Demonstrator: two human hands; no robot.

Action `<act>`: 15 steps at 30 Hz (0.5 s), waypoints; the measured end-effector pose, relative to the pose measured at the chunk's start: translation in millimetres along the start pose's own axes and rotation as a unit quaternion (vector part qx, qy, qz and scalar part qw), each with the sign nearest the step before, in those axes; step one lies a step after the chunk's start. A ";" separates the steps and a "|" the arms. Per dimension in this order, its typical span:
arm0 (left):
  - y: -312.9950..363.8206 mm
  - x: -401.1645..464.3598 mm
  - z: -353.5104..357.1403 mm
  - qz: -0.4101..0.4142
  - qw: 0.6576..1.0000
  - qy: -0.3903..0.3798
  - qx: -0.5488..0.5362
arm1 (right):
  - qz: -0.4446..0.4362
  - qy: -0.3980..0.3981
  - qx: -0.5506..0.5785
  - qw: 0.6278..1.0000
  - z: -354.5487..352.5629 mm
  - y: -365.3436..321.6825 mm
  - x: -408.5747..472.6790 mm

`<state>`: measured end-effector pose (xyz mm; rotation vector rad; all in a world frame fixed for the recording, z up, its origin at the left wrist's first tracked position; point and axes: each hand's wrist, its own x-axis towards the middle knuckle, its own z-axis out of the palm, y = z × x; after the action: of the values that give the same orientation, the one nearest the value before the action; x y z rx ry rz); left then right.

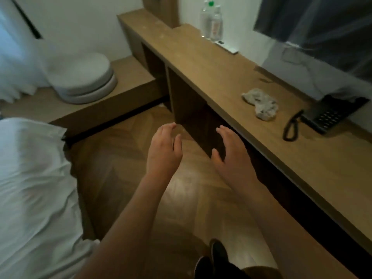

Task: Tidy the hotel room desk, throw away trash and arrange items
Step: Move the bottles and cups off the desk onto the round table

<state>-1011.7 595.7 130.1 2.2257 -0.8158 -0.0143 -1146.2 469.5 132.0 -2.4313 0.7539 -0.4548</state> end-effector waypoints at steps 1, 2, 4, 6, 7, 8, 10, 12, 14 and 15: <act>-9.1 3.7 -6.9 -0.013 1.000 0.011 0.009 | -0.015 -0.007 0.010 1.000 7.5 -7.9 9.9; -18.8 8.8 -13.2 -0.028 0.999 0.022 0.017 | -0.034 -0.013 0.020 0.999 16.8 -15.6 21.8; -28.8 15.6 -18.6 -0.042 0.998 0.032 0.026 | -0.060 -0.019 0.026 0.998 26.9 -23.2 37.3; -40.0 28.1 -21.5 -0.061 0.996 0.048 0.033 | -0.076 -0.044 0.030 0.996 38.0 -30.3 60.5; -44.3 36.3 -22.1 -0.066 0.996 0.056 0.037 | -0.082 -0.056 0.032 0.995 42.3 -33.4 73.0; -48.1 45.4 -22.6 -0.070 0.995 0.064 0.042 | -0.089 -0.066 0.034 0.993 46.6 -35.9 86.4; -55.0 66.4 -24.1 -0.076 0.993 0.078 0.054 | -0.105 -0.077 0.036 0.991 54.6 -40.2 114.9; -60.6 88.5 -27.6 -0.082 0.991 0.091 0.062 | -0.116 -0.083 0.044 0.989 61.2 -44.1 144.1; -66.5 111.1 -32.0 -0.087 0.988 0.097 0.081 | -0.126 -0.084 0.057 0.987 66.3 -48.4 172.5; -70.8 122.2 -34.8 -0.090 0.987 0.103 0.090 | -0.135 -0.084 0.061 0.985 69.0 -51.4 185.5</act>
<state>-866.7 586.4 136.6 2.4157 -0.5195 0.2058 -947.5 421.5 135.9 -2.4273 0.3167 -0.3808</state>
